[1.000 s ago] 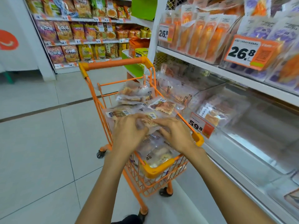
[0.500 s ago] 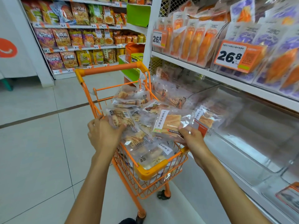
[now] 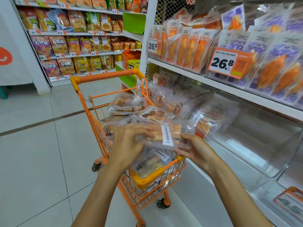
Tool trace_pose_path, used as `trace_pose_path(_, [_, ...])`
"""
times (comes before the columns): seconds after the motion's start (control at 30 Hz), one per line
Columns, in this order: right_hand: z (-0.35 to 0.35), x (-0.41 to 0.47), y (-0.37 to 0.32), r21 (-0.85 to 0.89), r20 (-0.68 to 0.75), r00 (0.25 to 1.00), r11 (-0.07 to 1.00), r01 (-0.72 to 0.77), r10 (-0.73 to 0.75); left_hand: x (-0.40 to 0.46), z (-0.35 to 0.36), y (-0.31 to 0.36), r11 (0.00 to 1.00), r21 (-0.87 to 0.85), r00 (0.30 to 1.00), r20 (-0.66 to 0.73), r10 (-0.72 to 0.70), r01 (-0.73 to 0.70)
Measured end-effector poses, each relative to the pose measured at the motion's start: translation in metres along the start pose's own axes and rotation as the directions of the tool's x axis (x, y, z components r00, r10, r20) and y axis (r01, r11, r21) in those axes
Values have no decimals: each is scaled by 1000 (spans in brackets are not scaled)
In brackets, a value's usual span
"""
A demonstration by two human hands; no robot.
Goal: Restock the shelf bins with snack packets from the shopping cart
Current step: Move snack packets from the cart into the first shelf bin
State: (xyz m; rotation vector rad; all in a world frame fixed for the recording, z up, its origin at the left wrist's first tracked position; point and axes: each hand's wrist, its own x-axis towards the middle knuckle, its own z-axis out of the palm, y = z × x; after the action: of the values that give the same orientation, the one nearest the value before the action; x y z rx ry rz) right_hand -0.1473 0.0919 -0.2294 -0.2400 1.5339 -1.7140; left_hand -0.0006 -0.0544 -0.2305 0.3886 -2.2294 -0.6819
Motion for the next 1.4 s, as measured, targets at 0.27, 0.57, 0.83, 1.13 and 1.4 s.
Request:
trace_pose_path(0.27, [-9,-7,-6,261,229,971,965,3,-65,1,25,14,985,-169,999,23,-23,26])
trace_pose_path(0.57, [-18,-12,-15,-269,120,969,933,241,-216,5,17,23,971,-185,938,336,-81,150])
trace_pose_path(0.83, [-1,-12,-10,-175,50,945,929,327,-323,12,11,25,883,-335,939,213,-270,330])
trace_pose_path(1.13, [2,-6,-15,330,-2,978,923,200,-211,9,25,11,137,-746,543,333,-771,651])
trace_pose_path(1.4, [15,8,-3,93,-91,960,958,272,-264,12,26,38,136,-766,685,462,-563,629])
